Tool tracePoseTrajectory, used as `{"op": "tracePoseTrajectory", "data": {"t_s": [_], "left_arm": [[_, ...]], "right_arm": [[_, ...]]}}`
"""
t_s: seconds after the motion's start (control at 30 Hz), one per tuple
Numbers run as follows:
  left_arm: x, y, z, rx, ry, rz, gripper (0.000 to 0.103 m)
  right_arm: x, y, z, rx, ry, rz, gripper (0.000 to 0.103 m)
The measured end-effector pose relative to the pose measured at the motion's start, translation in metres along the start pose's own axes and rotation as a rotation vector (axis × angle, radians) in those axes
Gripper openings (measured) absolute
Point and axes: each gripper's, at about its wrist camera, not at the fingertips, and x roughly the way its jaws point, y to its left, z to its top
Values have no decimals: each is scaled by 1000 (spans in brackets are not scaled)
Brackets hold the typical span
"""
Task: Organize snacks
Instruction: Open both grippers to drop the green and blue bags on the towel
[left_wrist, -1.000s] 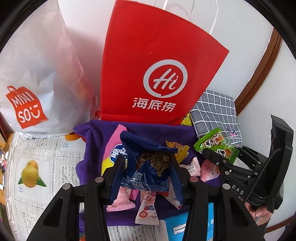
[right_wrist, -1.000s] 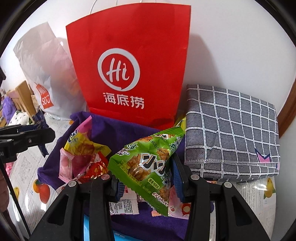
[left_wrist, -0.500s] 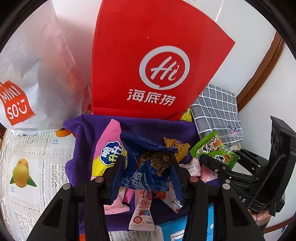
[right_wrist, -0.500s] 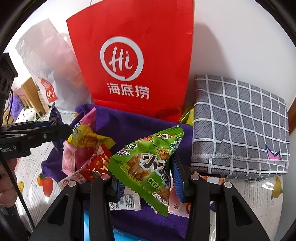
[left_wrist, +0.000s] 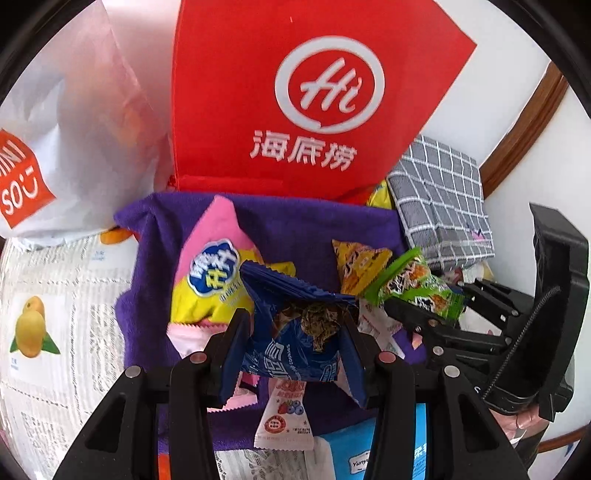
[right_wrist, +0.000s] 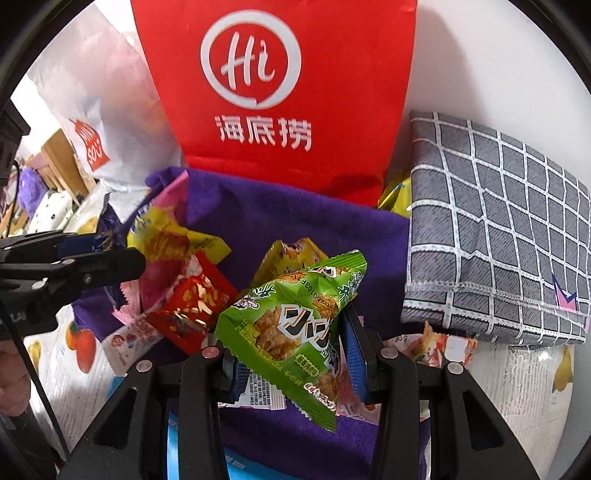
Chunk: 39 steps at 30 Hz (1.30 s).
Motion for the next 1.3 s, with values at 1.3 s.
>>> {"op": "tracePoseTrajectory", "data": {"t_s": [1.3], "left_arm": [[31, -9, -6, 2, 90, -13, 47]], "right_arm": [[14, -4, -9, -7, 57, -6, 56]]}}
